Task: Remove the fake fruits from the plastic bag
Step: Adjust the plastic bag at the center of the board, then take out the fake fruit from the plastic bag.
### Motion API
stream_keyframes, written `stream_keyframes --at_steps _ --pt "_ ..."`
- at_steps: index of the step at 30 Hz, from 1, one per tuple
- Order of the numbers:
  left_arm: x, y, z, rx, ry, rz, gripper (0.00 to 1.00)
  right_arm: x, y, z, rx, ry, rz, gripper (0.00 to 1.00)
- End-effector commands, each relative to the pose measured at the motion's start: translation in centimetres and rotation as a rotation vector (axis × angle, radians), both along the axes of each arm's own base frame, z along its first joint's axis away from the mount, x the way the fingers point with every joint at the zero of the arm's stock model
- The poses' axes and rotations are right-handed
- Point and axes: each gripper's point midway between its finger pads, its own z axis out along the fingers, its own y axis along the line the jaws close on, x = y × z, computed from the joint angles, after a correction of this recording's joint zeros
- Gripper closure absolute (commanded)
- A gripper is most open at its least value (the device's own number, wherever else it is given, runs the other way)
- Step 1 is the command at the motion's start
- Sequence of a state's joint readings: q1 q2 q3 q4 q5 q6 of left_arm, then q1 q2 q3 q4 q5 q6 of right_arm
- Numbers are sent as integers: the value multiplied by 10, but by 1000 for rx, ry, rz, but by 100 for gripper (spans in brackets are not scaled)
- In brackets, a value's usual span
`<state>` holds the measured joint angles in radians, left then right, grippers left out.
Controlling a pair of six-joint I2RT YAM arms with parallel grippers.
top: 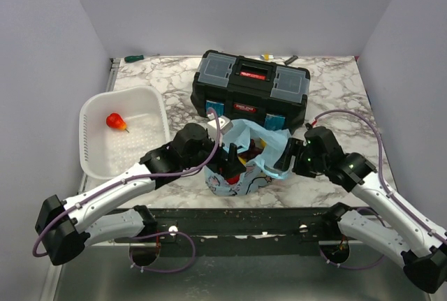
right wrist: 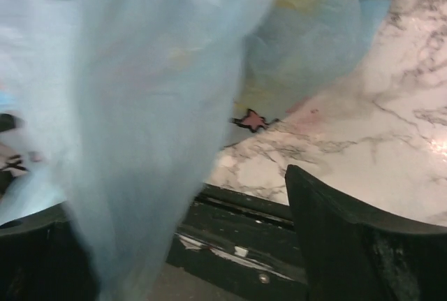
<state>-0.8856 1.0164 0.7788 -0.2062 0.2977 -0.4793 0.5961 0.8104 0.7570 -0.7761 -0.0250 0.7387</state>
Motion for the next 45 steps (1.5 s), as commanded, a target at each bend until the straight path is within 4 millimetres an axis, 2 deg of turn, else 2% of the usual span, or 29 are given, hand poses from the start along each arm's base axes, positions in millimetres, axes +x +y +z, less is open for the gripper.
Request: stream_keyframes --at_steps 1,4,6,9,12,14,17,18,20,23,24,27,28,31,35,38,45 --pt "-19 -9 24 -70 10 -79 12 8 16 58 121 -114 32 11" --pt "-16 -12 21 -56 9 -65 12 23 13 74 106 -132 -37 2" --pt "-11 -11 17 -40 12 -36 13 32 15 78 104 -134 -65 0" --pt "-1 -8 9 -10 17 27 13 38 29 70 127 -96 -48 0" --pt "9 -4 -4 29 13 87 13 40 19 39 10 -62 -108 0" --pt "14 -4 -17 59 18 106 13 36 20 16 -54 -40 -113 0" --pt "18 -10 -44 92 57 114 15 20 28 -23 -142 18 -110 2" --pt "19 -11 -55 95 68 118 15 16 23 -32 -192 20 -134 4" --pt "20 -11 -74 111 93 134 16 6 12 -54 -275 30 -179 15" --pt "19 -10 -94 139 118 138 16 -8 1 -82 -312 83 -184 46" --pt "19 -9 -97 144 118 138 16 -12 -1 -87 -314 95 -185 60" --pt "23 -6 -100 167 95 143 16 -17 -9 -94 -324 100 -205 94" --pt "26 -5 -100 170 84 150 16 -18 -15 -95 -338 101 -228 99" --pt "32 -3 -93 166 63 154 16 -22 -29 -100 -398 112 -251 99" --pt "22 -18 -75 101 58 48 14 -28 -2 -110 -343 140 -113 99" --pt "22 -25 -75 100 71 42 15 -31 17 -111 -302 137 -66 99" --pt "32 -19 -114 254 66 123 23 -33 26 -107 -253 113 -61 99"
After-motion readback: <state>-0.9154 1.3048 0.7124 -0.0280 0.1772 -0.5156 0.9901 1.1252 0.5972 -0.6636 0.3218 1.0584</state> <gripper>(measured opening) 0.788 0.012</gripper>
